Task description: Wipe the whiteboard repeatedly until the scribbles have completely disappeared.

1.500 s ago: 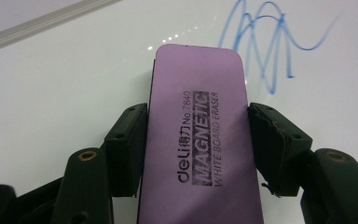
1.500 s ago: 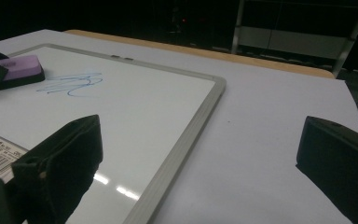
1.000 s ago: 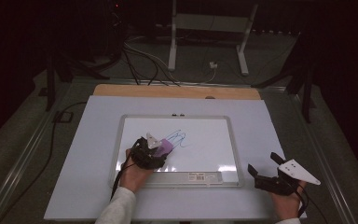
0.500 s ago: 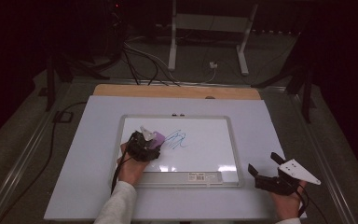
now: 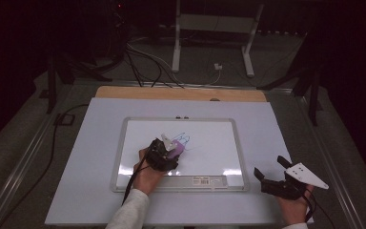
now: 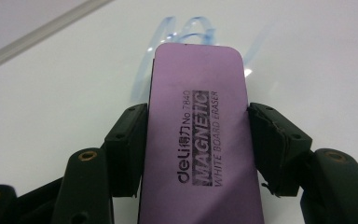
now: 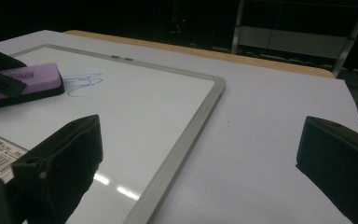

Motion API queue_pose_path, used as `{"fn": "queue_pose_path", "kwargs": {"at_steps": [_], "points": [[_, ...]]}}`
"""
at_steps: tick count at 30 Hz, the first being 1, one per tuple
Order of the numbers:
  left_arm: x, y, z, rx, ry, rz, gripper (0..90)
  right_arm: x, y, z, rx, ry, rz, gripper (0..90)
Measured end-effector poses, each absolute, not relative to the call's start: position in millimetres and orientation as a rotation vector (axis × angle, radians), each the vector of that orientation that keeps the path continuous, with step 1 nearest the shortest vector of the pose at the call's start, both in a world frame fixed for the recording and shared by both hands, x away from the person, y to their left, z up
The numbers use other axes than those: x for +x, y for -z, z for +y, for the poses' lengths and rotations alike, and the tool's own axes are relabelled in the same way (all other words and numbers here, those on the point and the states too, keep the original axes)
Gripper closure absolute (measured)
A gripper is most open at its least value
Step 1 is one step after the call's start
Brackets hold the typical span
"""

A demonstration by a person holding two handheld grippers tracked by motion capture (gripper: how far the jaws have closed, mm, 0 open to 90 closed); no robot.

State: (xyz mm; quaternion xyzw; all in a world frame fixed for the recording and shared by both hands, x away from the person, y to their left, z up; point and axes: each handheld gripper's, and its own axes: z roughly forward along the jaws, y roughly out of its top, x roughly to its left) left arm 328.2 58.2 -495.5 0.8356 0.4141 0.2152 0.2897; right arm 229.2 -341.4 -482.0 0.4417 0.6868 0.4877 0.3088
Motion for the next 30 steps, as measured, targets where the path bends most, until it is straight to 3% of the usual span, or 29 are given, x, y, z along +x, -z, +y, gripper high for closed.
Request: {"fn": "queue_pose_path", "kwargs": {"at_steps": [8,13,23,30], "points": [[349.7,497.1,91.4,2.133,-0.639,1.317,41.8,229.7,482.5,-340.2,1.166,-1.288,1.821,0.7],[346.3,496.4,77.0,2.176,-0.655,1.257,41.9,230.1,482.9,-339.2,1.166,-1.287,1.825,0.7],[322.3,495.5,37.4,2.254,-0.561,1.039,41.9,230.0,482.8,-339.2,1.165,-1.290,1.825,0.7],[334.3,495.8,49.9,2.225,-0.603,1.128,42.0,229.4,482.2,-341.4,1.170,-1.290,1.816,0.7]]}}
